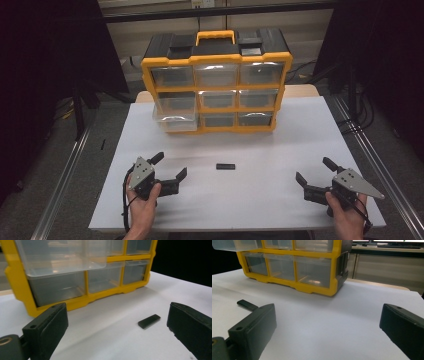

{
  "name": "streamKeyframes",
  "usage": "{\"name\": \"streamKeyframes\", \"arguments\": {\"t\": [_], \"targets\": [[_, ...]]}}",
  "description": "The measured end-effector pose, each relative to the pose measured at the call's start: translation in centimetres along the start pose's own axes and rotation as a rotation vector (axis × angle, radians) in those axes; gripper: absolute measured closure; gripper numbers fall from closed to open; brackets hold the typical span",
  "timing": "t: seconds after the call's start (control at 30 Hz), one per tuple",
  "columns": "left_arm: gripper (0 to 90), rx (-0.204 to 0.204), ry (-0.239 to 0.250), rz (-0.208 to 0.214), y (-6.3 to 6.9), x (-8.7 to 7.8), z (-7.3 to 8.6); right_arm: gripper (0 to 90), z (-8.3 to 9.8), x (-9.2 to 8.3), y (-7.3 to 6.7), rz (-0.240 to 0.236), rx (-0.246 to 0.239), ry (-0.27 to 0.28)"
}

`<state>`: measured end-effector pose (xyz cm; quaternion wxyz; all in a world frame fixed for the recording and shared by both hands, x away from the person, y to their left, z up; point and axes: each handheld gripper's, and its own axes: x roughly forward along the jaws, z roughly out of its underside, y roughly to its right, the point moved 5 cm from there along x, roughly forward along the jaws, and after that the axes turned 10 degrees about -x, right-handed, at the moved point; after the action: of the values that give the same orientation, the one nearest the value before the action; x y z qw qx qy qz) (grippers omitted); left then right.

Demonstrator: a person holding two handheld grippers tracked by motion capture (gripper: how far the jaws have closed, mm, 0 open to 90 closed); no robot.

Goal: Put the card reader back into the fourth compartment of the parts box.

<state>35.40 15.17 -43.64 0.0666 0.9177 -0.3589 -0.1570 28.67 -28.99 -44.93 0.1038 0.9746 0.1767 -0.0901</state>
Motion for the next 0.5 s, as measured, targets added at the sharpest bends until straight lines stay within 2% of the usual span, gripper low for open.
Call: {"name": "streamKeyframes", "arguments": {"t": [0.07,0.13,0.33,0.43,0.5], "targets": [[3.6,-0.03,-0.02,0.01,0.1,0.2,0.1,0.8,-0.1,0.0,-0.1,-0.007,0.001,0.003],[4.2,0.002,-0.036,0.025,0.1,0.3,0.2,0.9,-0.1,0.0,-0.1,-0.004,0.0,-0.001],[4.2,-0.027,-0.089,0.052,0.5,1.0,0.4,0.9,-0.2,0.2,-0.4,-0.009,-0.011,-0.001],[4.3,-0.04,-0.099,0.068,0.5,1.1,0.4,0.9,-0.2,0.2,-0.4,-0.011,-0.011,-0.002],[4.1,-0.029,-0.108,0.083,0.6,1.2,0.3,0.9,-0.1,0.2,-0.4,-0.011,-0.01,-0.003]]}}
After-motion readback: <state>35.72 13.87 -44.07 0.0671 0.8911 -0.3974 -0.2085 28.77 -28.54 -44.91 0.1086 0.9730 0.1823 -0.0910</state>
